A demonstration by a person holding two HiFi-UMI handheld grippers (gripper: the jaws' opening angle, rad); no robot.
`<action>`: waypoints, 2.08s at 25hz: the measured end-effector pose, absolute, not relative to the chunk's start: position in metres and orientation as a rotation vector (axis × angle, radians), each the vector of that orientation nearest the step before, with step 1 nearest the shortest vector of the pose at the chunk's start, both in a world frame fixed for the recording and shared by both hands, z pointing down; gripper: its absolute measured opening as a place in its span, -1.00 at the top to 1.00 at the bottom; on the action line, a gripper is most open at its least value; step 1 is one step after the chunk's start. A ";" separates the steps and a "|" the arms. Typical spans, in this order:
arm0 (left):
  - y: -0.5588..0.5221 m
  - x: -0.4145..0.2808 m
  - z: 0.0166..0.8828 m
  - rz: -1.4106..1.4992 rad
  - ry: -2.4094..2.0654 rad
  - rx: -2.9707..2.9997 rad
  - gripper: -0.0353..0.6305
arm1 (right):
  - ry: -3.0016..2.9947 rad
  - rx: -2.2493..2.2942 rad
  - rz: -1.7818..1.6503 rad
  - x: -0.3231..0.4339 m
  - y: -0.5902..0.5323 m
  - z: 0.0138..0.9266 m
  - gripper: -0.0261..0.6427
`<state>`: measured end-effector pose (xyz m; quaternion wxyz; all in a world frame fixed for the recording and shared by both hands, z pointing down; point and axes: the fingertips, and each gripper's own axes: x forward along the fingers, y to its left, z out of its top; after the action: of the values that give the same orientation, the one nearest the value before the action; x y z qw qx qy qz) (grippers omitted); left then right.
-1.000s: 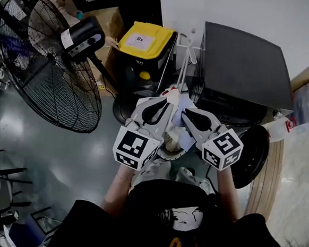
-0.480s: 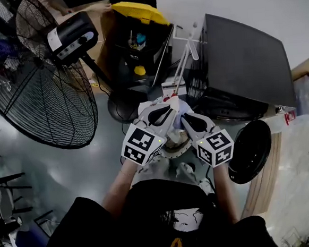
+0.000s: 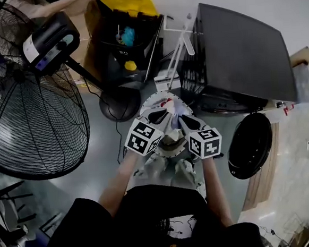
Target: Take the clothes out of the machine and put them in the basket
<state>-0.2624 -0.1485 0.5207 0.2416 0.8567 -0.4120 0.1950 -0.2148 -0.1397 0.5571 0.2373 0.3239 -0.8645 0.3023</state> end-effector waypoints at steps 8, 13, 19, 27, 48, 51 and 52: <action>-0.159 -0.238 0.613 0.771 -0.950 2.327 0.83 | -2.184 1.047 0.977 -0.183 -0.150 0.639 0.77; -0.168 -0.229 0.655 0.800 -0.923 2.226 0.83 | -2.130 1.115 1.013 -0.171 -0.156 0.679 0.68; -0.178 -0.215 0.671 0.769 -0.898 2.192 0.50 | -2.116 1.068 1.045 -0.170 -0.150 0.700 0.22; -0.166 -0.223 0.662 0.777 -0.923 2.189 0.50 | -2.175 1.099 1.071 -0.167 -0.141 0.678 0.22; -0.090 -0.243 0.551 0.622 -0.904 2.366 0.53 | -2.402 1.253 0.880 -0.173 -0.093 0.524 0.36; -0.078 -0.245 0.544 0.628 -0.894 2.389 0.55 | -2.415 1.232 0.865 -0.175 -0.081 0.513 0.38; -0.075 -0.245 0.543 0.638 -0.892 2.399 0.55 | -2.418 1.224 0.867 -0.175 -0.077 0.511 0.39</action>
<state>-0.2451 -0.0747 0.5430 0.2494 0.8807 -0.3276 0.2341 -0.1749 -0.0770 0.5108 0.1474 0.4255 -0.8405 0.3013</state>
